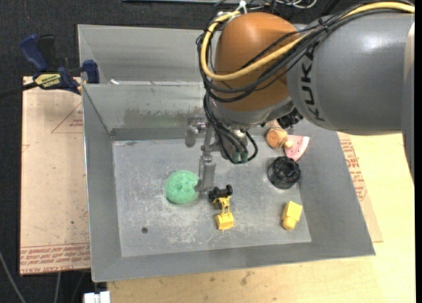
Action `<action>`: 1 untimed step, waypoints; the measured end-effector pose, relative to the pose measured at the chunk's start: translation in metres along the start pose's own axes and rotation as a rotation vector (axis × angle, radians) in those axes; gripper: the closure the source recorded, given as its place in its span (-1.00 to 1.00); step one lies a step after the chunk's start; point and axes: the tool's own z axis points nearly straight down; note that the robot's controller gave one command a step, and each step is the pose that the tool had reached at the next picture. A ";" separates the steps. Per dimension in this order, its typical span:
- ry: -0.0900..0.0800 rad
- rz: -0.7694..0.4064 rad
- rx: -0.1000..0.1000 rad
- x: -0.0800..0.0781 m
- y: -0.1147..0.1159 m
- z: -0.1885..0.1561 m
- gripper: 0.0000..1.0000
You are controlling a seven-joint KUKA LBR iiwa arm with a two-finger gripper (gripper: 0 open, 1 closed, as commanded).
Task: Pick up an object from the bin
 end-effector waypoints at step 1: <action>-0.008 0.003 -0.001 -0.001 -0.001 -0.005 -1.00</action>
Offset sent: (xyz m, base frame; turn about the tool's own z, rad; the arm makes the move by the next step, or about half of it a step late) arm 0.0163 -0.0514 -0.1428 -0.0559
